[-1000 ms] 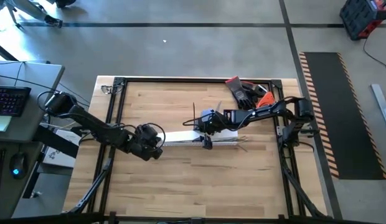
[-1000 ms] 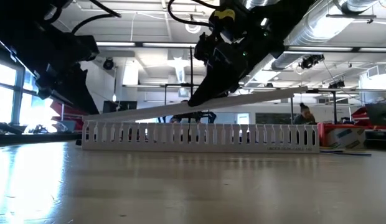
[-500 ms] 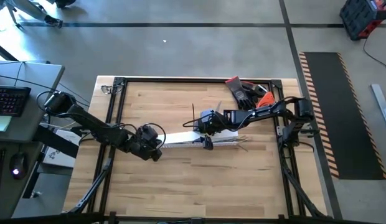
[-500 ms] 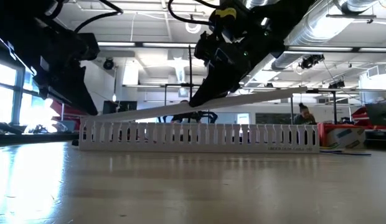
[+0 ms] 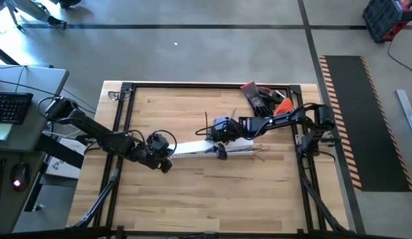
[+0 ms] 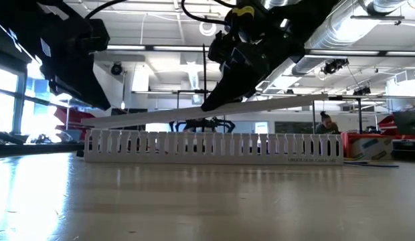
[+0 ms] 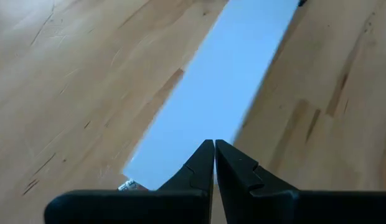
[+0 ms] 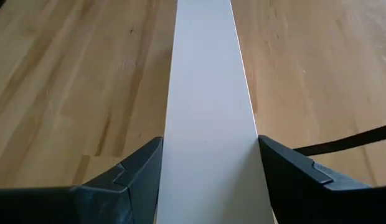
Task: Ziptie cables
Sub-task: Close the white cable duct
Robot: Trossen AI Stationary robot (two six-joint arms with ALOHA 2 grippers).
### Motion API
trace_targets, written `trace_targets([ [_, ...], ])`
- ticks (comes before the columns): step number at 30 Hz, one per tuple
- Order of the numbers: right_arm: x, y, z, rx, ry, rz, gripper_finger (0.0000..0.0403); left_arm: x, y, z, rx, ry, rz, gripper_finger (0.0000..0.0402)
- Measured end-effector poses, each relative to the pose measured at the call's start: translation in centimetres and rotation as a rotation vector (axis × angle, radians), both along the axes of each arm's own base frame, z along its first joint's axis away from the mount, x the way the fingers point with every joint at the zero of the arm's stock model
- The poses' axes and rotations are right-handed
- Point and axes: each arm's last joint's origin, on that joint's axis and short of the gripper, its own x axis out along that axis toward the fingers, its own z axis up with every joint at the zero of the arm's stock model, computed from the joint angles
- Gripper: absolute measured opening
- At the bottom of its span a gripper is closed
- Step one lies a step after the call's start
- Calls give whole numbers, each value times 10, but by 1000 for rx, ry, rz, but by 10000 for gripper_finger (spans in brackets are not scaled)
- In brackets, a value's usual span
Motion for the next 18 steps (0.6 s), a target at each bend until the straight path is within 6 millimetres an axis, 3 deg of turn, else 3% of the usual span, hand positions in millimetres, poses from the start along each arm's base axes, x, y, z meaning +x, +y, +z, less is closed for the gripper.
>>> trace_targets([
  [18, 1, 7, 0, -93, -14, -20, 214, 0, 2, 0, 52, -18, 38, 0],
])
